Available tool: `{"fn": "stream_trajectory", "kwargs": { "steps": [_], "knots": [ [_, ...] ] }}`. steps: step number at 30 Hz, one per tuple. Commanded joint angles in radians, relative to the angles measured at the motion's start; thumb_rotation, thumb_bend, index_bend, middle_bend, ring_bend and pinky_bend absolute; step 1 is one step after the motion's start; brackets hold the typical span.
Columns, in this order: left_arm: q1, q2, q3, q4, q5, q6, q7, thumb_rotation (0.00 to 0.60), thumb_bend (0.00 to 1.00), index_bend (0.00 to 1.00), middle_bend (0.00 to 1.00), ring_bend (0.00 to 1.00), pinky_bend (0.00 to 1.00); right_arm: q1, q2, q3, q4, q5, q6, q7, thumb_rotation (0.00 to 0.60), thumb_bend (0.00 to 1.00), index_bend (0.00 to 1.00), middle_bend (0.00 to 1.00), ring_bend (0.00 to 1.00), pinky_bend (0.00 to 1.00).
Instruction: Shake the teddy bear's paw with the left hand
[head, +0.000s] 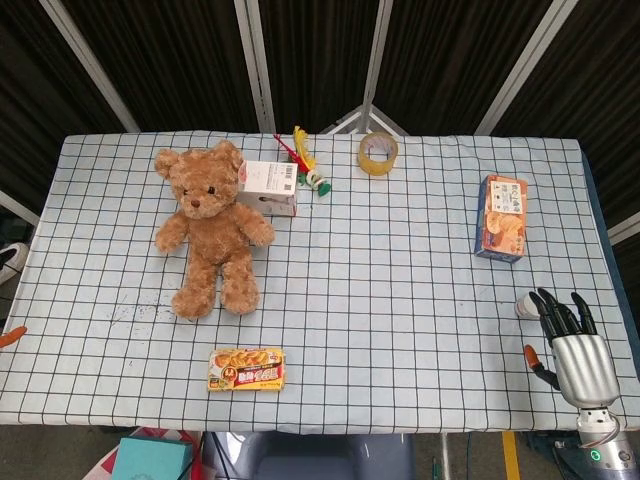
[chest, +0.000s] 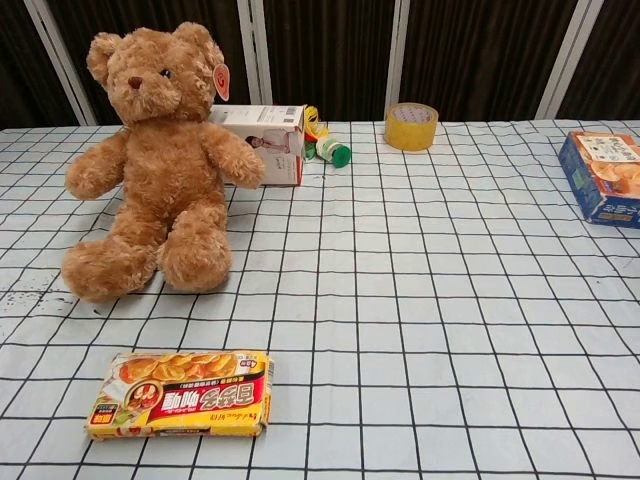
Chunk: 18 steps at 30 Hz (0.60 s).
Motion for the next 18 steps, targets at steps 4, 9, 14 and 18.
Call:
{"fn": "stream_trajectory", "kwargs": {
  "steps": [4, 9, 14, 18],
  "knots": [
    [-0.001, 0.001, 0.001, -0.003, -0.004, -0.008, 0.003, 0.600, 0.19, 0.04, 0.00, 0.00, 0.04, 0.000, 0.001, -0.001, 0.000, 0.002, -0.003, -0.002, 0.600, 0.37, 0.09, 0.12, 0.22, 0.06],
    [0.001, 0.004, 0.001, -0.005, -0.006, -0.005, -0.003, 0.600, 0.19, 0.04, 0.00, 0.00, 0.04, -0.002, 0.002, -0.003, 0.000, 0.003, -0.002, -0.002, 0.600, 0.37, 0.09, 0.12, 0.22, 0.06],
    [-0.003, 0.004, -0.001, -0.005, -0.007, -0.012, -0.013, 0.600, 0.20, 0.04, 0.00, 0.00, 0.04, 0.002, -0.001, 0.001, 0.001, 0.003, -0.004, -0.004, 0.600, 0.37, 0.09, 0.12, 0.22, 0.06],
    [-0.007, 0.002, 0.000, 0.001, -0.010, -0.025, -0.022, 0.600, 0.19, 0.04, 0.00, 0.00, 0.04, 0.001, -0.001, 0.000, 0.000, 0.013, -0.013, -0.003, 0.600, 0.37, 0.09, 0.12, 0.22, 0.06]
  ]
}}
